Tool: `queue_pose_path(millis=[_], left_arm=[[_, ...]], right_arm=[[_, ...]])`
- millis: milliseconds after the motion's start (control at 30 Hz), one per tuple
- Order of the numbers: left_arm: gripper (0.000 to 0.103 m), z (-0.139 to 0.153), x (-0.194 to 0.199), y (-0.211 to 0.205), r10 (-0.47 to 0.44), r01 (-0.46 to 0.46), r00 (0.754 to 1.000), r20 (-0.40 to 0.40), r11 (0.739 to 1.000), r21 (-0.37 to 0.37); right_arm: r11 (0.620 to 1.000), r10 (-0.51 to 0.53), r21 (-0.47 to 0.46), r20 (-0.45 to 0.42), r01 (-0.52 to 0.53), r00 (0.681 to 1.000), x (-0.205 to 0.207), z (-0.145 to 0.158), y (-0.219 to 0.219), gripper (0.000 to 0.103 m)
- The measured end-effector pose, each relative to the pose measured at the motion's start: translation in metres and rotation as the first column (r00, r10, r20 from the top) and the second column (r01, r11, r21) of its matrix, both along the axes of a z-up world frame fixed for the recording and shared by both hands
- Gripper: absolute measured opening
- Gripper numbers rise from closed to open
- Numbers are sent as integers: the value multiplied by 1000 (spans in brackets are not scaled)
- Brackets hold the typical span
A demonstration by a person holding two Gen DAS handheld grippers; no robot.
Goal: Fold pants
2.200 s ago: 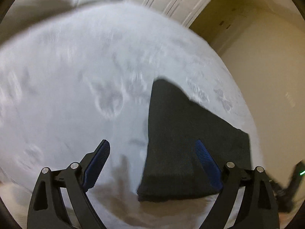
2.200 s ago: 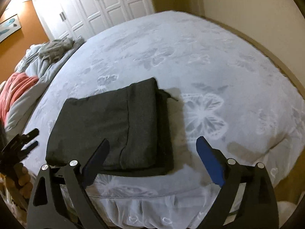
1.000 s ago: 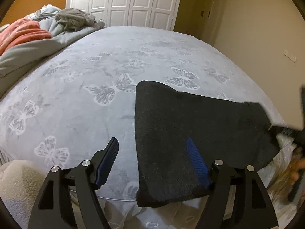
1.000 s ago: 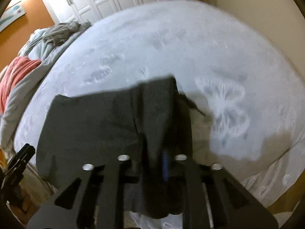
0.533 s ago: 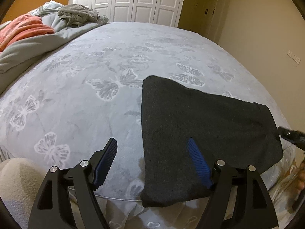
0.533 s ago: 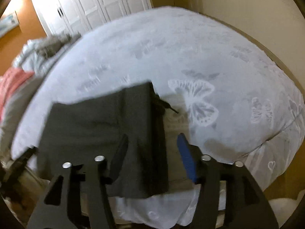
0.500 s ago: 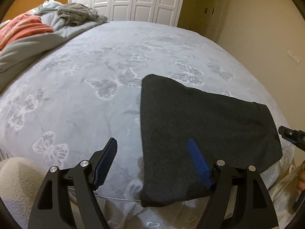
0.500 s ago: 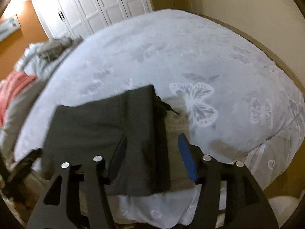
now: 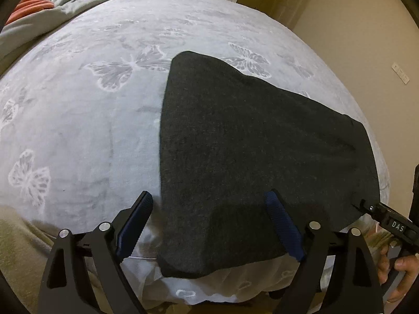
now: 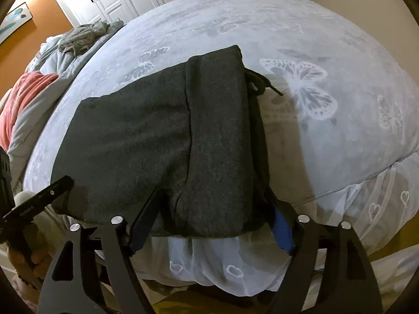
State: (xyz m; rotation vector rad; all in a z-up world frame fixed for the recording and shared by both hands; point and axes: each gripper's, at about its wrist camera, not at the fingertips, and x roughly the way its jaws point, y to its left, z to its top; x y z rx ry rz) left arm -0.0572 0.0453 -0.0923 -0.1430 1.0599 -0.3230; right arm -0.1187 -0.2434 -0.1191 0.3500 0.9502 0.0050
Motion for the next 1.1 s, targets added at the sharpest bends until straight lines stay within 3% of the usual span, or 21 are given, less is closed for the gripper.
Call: queue_pose_path(millis=[233, 300, 333, 367, 400, 433, 500, 567, 633, 700, 833, 933, 1100], left_arm=[[92, -4, 9, -11, -19, 19, 1000, -6, 1000, 4], [91, -4, 12, -13, -36, 36, 999, -5, 999, -6], [89, -4, 14, -13, -45, 45, 999, -5, 999, -22], [81, -4, 15, -13, -49, 49, 999, -5, 998, -34], [64, -2, 16, -12, -59, 58, 998, -4, 997, -46], [56, -1, 18, -12, -69, 68, 998, -4, 996, -55], [26, 3, 22, -7, -61, 59, 998, -16, 994, -89], [16, 8, 25, 4, -56, 49, 998, -38, 986, -161], [14, 19, 23, 10, -57, 47, 998, -41, 975, -215], [13, 39, 16, 12, -69, 64, 998, -11, 969, -240], [13, 90, -6, 6, -113, 134, 988, 104, 966, -222], [13, 130, -23, 3, -145, 184, 973, 181, 957, -222], [13, 201, -45, 7, -144, 226, 927, 345, 951, -210]], right_arm=[[997, -30, 75, -11, 31, 999, 9, -4, -8, 83], [995, -37, 88, -14, 38, 999, 11, -5, -9, 82], [995, -42, 92, -12, 43, 999, 11, -5, -10, 77], [994, -52, 93, -8, 52, 999, 11, -5, -11, 68], [994, -57, 94, -4, 57, 998, 10, -4, -12, 63], [993, -58, 105, 5, 57, 998, 9, -4, -13, 49], [989, -44, 141, 30, 39, 999, 6, 2, -15, 35], [991, -43, 126, 56, 36, 998, 3, 11, -13, 28], [990, -44, 138, 81, 33, 996, -1, 19, -13, 26], [989, -32, 148, 120, 14, 992, -8, 35, -12, 25], [993, 11, 111, 212, -35, 977, -25, 77, 0, 24], [995, 38, 82, 293, -65, 955, -40, 112, 8, 24], [995, 58, 49, 445, -89, 894, -66, 173, 10, 24]])
